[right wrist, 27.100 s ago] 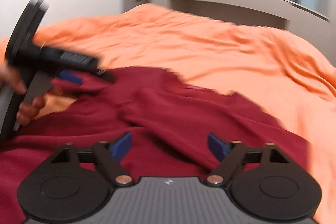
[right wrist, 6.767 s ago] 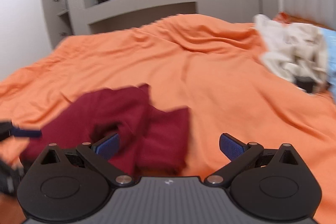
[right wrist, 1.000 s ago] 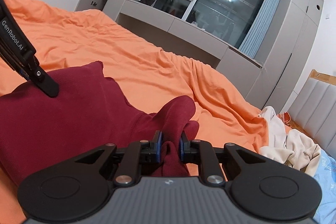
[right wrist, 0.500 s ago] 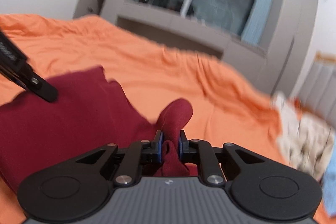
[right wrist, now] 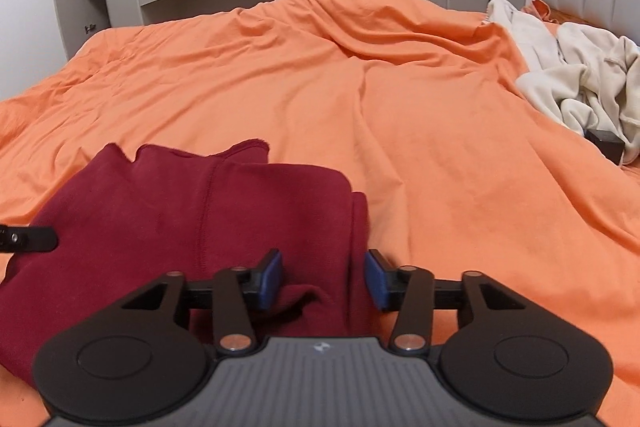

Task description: Fold small clothes

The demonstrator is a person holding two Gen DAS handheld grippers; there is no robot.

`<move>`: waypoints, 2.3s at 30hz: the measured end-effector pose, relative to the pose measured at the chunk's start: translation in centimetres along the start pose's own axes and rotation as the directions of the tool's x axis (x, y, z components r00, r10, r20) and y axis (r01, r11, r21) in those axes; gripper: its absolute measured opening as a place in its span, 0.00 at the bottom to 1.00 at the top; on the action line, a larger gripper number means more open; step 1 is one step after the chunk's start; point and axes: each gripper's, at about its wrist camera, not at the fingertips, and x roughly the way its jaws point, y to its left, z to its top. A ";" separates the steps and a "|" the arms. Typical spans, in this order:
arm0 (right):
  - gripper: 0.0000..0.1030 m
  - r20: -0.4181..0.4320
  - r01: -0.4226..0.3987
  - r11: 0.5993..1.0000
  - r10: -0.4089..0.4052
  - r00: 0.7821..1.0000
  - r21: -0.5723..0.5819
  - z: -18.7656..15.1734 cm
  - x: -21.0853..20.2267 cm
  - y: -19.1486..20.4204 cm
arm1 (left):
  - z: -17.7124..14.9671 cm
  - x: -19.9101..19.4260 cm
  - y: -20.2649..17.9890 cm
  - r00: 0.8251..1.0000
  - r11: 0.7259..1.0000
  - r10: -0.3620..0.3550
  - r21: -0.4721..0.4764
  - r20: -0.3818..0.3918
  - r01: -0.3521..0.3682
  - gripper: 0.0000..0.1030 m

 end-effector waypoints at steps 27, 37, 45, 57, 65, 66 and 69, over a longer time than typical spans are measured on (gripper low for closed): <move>0.17 0.243 -0.223 0.973 0.229 0.942 -0.053 2.7 -2.6 4.7 | 3.0 -4.9 -3.1 0.976 0.970 0.106 0.195 0.190 -0.143 0.22; 0.17 0.170 -0.242 0.963 0.260 0.951 -0.117 2.7 0.7 8.9 | 3.7 -6.1 -0.4 0.947 0.937 0.257 0.190 0.195 -0.294 0.22; 0.17 0.070 -0.193 0.976 0.200 0.977 -0.098 1.3 3.5 7.9 | 1.5 -2.3 1.7 0.939 0.901 0.339 0.267 0.058 -0.341 0.24; 0.25 0.061 -0.169 0.980 0.176 0.982 -0.105 0.4 3.4 7.5 | 0.5 -2.3 1.9 0.933 0.894 0.353 0.270 0.067 -0.358 0.28; 0.45 0.086 -0.130 0.984 0.141 0.986 -0.120 0.4 2.6 7.4 | 0.6 -2.5 0.6 0.911 0.871 0.401 0.271 0.091 -0.410 0.58; 0.47 0.088 -0.130 0.985 0.141 0.986 -0.116 0.4 2.4 7.3 | 0.5 -2.6 0.5 0.906 0.865 0.411 0.270 0.100 -0.422 0.62; 0.59 0.104 -0.117 0.987 0.128 0.986 -0.106 0.5 1.8 7.0 | 0.5 -3.1 0.5 0.901 0.861 0.420 0.264 0.114 -0.435 0.72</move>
